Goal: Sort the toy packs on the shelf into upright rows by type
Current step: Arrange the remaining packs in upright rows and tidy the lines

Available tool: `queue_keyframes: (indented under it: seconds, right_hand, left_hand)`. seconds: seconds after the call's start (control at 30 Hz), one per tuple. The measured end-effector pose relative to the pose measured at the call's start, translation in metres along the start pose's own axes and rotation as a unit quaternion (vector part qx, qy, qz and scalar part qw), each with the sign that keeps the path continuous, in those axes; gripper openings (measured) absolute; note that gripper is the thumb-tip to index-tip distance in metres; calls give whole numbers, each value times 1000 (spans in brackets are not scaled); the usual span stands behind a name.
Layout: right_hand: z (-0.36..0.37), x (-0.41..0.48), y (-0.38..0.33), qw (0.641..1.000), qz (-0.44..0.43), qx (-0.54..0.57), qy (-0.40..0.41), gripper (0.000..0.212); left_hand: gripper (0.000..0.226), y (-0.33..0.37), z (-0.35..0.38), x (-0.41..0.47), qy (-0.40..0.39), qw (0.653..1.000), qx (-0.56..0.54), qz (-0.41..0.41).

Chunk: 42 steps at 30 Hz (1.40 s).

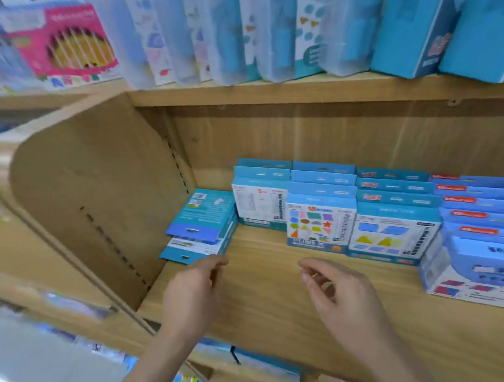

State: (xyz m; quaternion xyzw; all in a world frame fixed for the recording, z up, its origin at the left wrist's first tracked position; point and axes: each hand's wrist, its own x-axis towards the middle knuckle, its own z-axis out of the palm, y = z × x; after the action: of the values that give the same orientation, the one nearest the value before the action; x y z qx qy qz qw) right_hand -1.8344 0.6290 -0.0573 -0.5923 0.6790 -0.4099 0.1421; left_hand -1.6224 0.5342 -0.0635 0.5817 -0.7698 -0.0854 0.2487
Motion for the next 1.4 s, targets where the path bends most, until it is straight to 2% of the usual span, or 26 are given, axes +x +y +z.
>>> queue_keyframes:
  seconds: [0.17, 0.23, 0.3, 0.43, 0.5, 0.57, 0.63, 0.73, 0.8, 0.83, 0.9, 0.93, 1.03, 1.13, 1.33, 1.4]
  right_hand:
    - [47, 11, -23, 1000, -10, 11, -16, 26]
    - [59, 14, -31, 1000, -11, 17, -13, 31]
    - [67, 19, -39, 999, -26, 0, -45, 44]
    - [76, 25, -52, 973, -63, -97, -198, 96]
    - [83, 27, -59, 963, -114, -119, -212, 102]
    - [94, 27, -66, 964, -156, -90, -198, 93]
    - [101, 26, -69, 978, -148, 11, -147, 69]
    - [90, 27, -73, 973, -5, 207, -103, 40]
    - [77, 32, -71, 939, 89, 324, -67, 33]
    - [71, 35, -68, 916, 127, 380, -38, 30]
    - [58, 41, -68, 868, 181, 463, -9, 29]
    - [54, 43, -67, 859, 194, 474, -11, 33]
    - [47, 43, -69, 861, 208, 463, -14, 38]
    - [46, 40, -68, 863, 216, 456, -4, 39]
    - [40, 31, -63, 883, 209, 421, 11, 40]
    - [35, 28, -59, 890, 201, 408, 25, 38]
  left_hand:
    - [48, -56, 9, 28, -37, 987, 142, 70]
    - [48, -70, 14, 38, -22, 979, 172, 110]
    - [40, -74, 5, 42, -20, 971, 181, 154]
    - [38, -78, -26, 23, 12, 956, 130, 263]
    - [31, -74, -44, 12, 18, 943, 83, 321]
    - [26, -67, -58, 8, 22, 937, 34, 346]
    - [18, -59, -64, 11, 39, 944, -35, 325]
    - [27, -55, -66, 19, 59, 964, -124, 226]
    - [40, -58, -63, 23, 33, 968, -209, 131]
    - [46, -59, -61, 25, 3, 959, -274, 77]
    - [50, -60, -54, 26, -67, 915, -397, 5]
    - [49, -58, -51, 24, -100, 898, -429, -5]
    - [52, -45, -43, 15, -183, 868, -461, -7]
    - [48, -36, -41, 12, -183, 853, -488, -28]
    - [48, -37, -35, 9, -226, 854, -468, -17]
    - [36, -43, -29, 14, -191, 890, -413, 13]
